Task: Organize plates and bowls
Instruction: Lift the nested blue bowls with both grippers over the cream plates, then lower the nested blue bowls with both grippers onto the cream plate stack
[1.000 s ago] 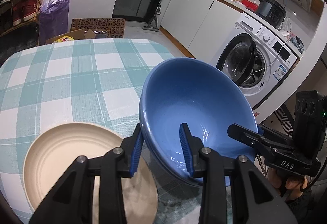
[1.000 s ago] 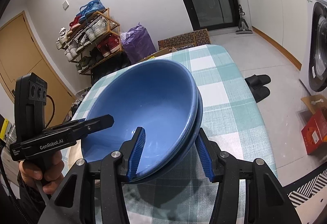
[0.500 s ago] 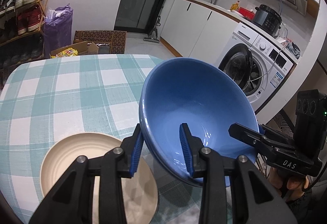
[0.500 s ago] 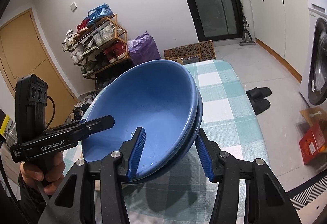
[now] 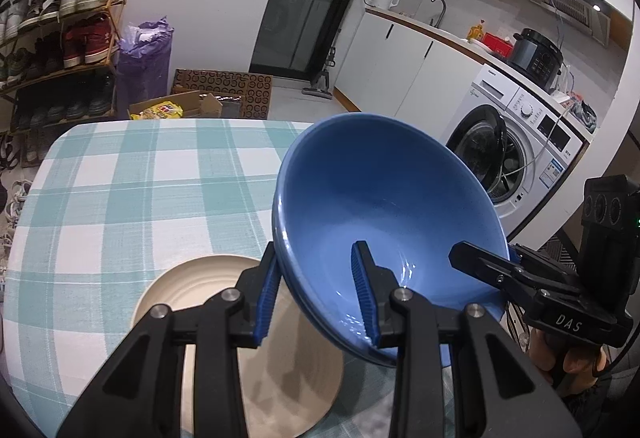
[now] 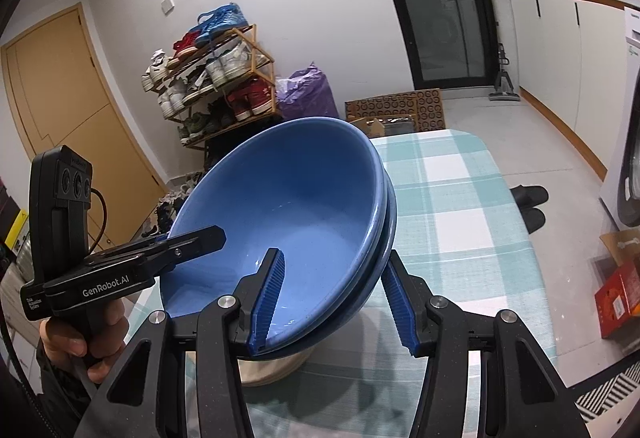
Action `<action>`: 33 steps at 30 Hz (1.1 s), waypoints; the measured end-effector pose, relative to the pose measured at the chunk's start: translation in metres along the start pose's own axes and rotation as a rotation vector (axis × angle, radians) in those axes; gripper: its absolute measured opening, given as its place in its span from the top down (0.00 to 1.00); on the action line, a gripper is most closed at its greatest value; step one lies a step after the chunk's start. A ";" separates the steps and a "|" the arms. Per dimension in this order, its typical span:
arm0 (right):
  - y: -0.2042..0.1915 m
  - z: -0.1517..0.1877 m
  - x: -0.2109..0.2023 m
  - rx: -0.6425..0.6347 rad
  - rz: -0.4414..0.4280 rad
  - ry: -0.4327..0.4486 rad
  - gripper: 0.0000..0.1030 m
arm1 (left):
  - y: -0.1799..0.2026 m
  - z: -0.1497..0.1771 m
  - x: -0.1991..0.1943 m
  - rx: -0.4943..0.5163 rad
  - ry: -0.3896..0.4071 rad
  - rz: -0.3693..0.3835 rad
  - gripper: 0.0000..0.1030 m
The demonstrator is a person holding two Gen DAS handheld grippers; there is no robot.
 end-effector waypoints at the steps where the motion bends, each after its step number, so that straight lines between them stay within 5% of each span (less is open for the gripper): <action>1: -0.003 0.000 0.002 -0.002 -0.005 -0.002 0.50 | -0.003 0.000 -0.001 -0.003 0.002 -0.004 0.67; 33: -0.063 0.027 0.086 -0.053 -0.120 -0.126 0.50 | -0.101 0.033 -0.013 -0.113 -0.010 -0.128 0.67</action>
Point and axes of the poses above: each gripper's, at about its wrist camera, not at the fingertips, and x roughly the way its jaws point, y to its right, z to its underside, the point moved 10 cm from there along x, roughly the way its jaws point, and after that the axes turned 15 degrees about -z, right-handed, at the moved point
